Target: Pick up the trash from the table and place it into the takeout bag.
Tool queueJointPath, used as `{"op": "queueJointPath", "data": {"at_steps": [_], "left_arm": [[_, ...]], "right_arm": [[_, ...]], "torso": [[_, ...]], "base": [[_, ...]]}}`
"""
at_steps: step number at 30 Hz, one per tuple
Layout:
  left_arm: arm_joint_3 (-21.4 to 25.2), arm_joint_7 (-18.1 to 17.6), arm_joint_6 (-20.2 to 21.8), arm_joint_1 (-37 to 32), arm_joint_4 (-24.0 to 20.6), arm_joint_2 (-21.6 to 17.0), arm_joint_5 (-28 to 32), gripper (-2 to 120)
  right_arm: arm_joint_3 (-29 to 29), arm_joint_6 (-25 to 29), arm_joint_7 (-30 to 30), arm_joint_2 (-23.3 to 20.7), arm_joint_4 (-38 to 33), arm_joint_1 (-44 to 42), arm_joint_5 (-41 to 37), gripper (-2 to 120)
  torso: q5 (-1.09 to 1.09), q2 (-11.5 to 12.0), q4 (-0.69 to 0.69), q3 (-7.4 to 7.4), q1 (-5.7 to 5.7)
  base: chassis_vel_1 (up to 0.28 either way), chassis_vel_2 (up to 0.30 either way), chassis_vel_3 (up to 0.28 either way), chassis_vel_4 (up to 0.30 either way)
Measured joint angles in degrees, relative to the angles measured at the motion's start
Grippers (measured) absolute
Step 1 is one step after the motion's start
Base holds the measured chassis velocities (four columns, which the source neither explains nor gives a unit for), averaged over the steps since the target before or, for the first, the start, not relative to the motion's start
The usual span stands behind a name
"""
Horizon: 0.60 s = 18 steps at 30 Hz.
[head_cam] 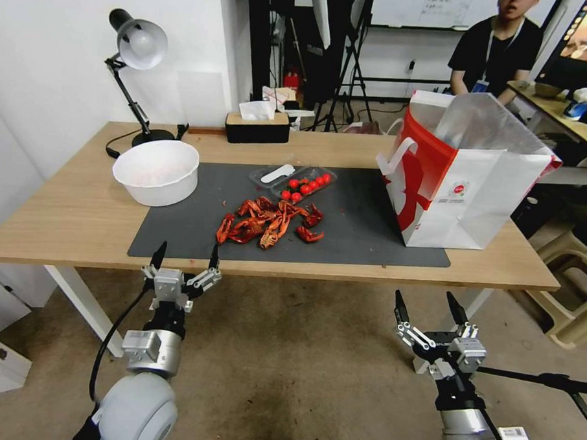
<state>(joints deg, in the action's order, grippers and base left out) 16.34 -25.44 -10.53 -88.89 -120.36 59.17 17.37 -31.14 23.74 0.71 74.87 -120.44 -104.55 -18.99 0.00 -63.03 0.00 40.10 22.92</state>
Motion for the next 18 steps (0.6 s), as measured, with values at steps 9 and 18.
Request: {"op": "queueJointPath", "data": {"at_steps": [9, 18], "left_arm": [[2.9, 3.9, -3.9, -4.7, 1.7, -0.5, 1.4, 100], [4.2, 4.4, -5.3, -6.1, 3.2, 0.1, 1.6, 100]], "right_arm": [[-0.4, -2.0, 0.9, -0.1, -0.3, -0.3, -2.2, 100], [-0.9, -4.7, 2.1, -0.4, -0.7, 0.3, -3.4, 100]], "torso": [[0.00, 0.0, 0.00, 0.00, 0.00], [0.00, 0.0, 0.00, 0.00, 0.00]], "base": [[0.000, 0.000, 0.000, 0.000], [0.000, 0.000, 0.000, 0.000]]}}
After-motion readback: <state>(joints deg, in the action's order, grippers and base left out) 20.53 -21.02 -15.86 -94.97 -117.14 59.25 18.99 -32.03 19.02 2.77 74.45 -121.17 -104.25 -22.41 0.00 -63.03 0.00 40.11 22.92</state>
